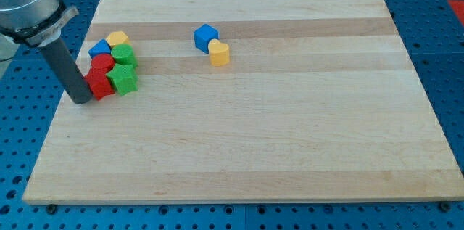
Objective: Move the group of blocks left a bit
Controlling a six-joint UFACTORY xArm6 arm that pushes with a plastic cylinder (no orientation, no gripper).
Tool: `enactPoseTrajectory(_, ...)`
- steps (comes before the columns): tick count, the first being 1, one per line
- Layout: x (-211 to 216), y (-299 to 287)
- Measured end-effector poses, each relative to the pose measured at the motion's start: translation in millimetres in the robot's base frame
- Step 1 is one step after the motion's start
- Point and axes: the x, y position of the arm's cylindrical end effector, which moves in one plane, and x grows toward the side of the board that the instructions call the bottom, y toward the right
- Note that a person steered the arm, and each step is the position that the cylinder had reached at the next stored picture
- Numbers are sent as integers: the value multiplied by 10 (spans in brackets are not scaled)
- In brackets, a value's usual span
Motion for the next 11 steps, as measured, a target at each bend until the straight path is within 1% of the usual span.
enactPoseTrajectory(1, 85, 176)
enactPoseTrajectory(2, 226, 702)
enactPoseTrajectory(3, 189, 1118)
enactPoseTrajectory(4, -103, 1269)
enactPoseTrajectory(5, -243, 1269)
enactPoseTrajectory(7, -247, 1009)
enactPoseTrajectory(11, -402, 821)
